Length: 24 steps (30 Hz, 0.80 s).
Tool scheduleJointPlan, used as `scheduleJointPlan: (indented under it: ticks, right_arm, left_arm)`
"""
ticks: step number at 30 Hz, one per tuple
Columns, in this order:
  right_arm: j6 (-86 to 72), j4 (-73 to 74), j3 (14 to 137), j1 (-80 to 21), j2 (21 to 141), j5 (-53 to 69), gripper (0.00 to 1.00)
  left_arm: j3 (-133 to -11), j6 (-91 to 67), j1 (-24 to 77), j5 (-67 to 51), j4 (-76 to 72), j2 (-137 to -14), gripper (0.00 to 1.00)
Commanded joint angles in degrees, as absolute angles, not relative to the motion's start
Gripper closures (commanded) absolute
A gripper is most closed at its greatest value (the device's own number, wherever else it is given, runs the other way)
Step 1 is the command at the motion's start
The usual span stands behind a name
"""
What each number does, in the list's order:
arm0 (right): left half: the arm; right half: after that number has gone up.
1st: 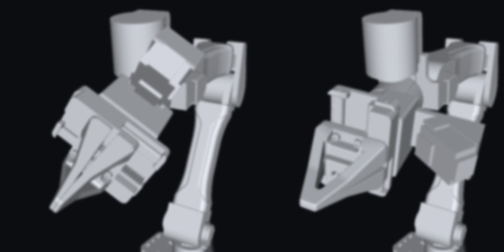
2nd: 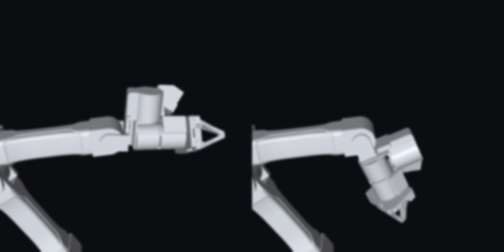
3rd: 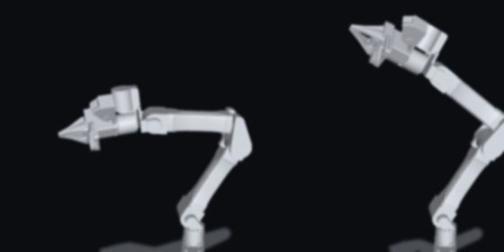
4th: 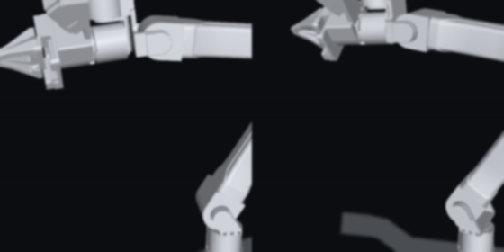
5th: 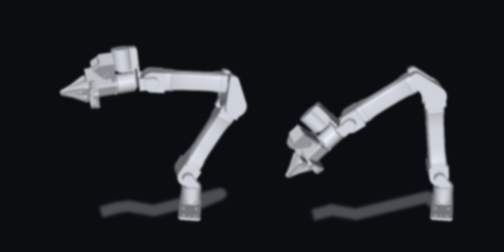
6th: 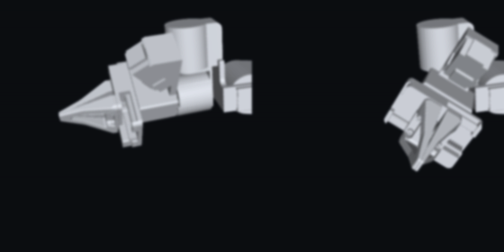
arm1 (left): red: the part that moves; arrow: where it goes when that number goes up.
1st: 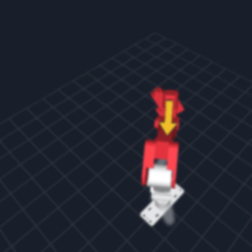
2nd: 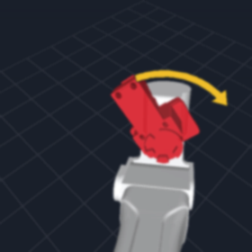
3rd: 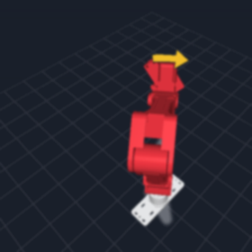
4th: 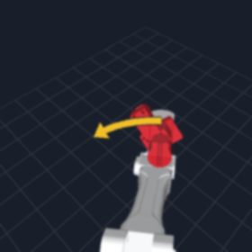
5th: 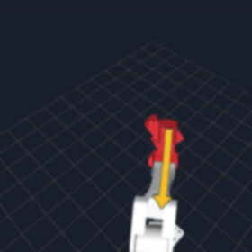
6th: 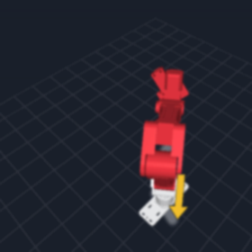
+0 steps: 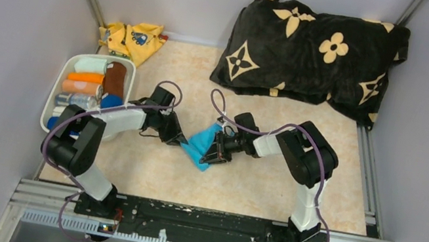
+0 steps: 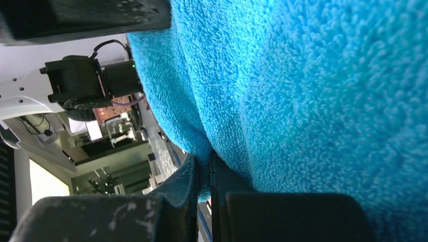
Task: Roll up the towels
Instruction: Roll the towel at the center of the board.
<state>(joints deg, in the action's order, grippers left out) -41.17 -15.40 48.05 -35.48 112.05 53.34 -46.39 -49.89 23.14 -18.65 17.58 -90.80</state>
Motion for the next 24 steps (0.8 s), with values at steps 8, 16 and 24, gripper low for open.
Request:
scheduleJointPlan:
  ticks: [8, 16, 24]
  right_arm:
    - [-43.38, -16.43, 48.32, -34.98, 111.97, 52.82, 0.99]
    - [-46.88, -18.13, 48.86, -34.22, 114.06, 54.68, 0.99]
    - [-48.93, -20.13, 48.17, -33.50, 115.84, 55.37, 0.99]
  left_arm:
    - [-47.77, -43.59, 21.37, -13.04, 23.69, -90.43, 0.74]
    - [-39.23, -40.59, 15.37, -21.57, 18.37, -77.02, 0.34]
    - [-31.80, -39.99, 14.14, -31.44, 11.92, -73.10, 0.26]
